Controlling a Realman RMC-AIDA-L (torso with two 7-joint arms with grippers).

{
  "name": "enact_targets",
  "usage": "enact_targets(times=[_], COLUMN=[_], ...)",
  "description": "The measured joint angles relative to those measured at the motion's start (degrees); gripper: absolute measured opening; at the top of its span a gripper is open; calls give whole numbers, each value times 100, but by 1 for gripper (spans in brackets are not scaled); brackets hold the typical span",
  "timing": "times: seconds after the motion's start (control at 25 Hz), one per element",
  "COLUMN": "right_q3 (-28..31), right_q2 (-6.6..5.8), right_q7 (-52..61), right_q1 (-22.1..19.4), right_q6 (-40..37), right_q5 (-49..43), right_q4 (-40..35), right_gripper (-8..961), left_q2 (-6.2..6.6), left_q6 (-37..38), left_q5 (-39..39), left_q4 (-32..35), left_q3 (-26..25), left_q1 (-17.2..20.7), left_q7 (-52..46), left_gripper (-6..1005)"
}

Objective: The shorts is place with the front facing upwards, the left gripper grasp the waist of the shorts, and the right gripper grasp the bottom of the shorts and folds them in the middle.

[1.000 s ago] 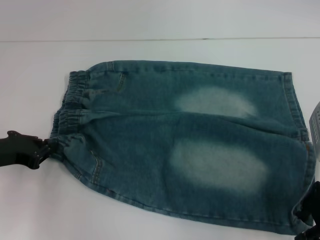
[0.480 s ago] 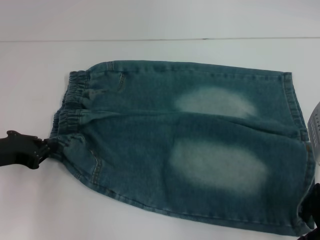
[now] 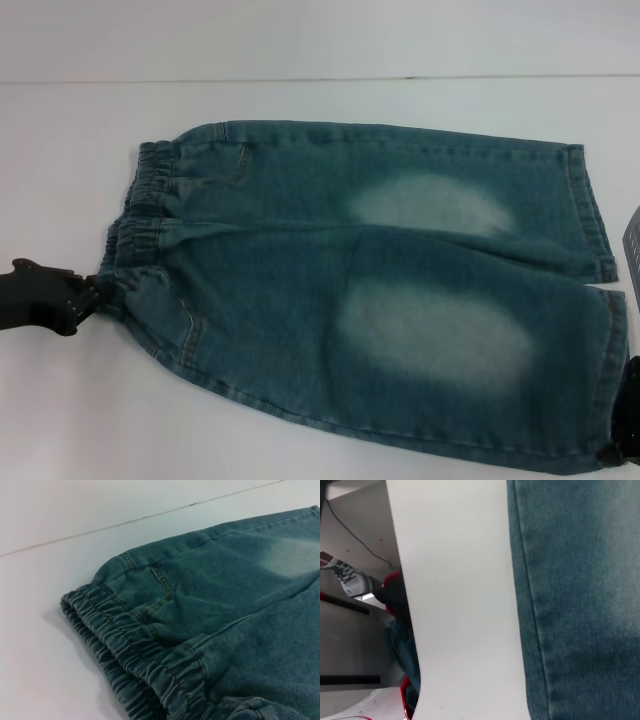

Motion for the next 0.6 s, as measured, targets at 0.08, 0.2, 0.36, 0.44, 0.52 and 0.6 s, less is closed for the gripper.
enact_targets(times=[0.08,0.2,0.36,0.44,0.52,0.6], right_q3=[-34,-131,-162,-171,-175,-125], right_q2=[3,11,11,11,6,-7], right_q7=[33,54,53,34,-8,-60], right_q1=[-7,-24,-35,-44,-83,-176], right_q6=[2,35,58,61,42,-29], right_q5=[2,0,1,27,125,250], right_q4=[-9,18,20,19,-45,-242], right_gripper=[190,90,48,43,37,34], left_q2=[-1,-15,-19,-19,-22,-30], left_q6=[-4,-8,-8,2,29,143], left_q5=[0,-1,-5,-14,-40,-157], left_q4=[0,0,0,0,4,86], left_q3=[0,-1,-8,-8,-9,-22], left_q1=[-1,1,3,5,10,47], left_q7=[10,45,50,51,52,52], left_gripper=[127,129,132,133,134,136])
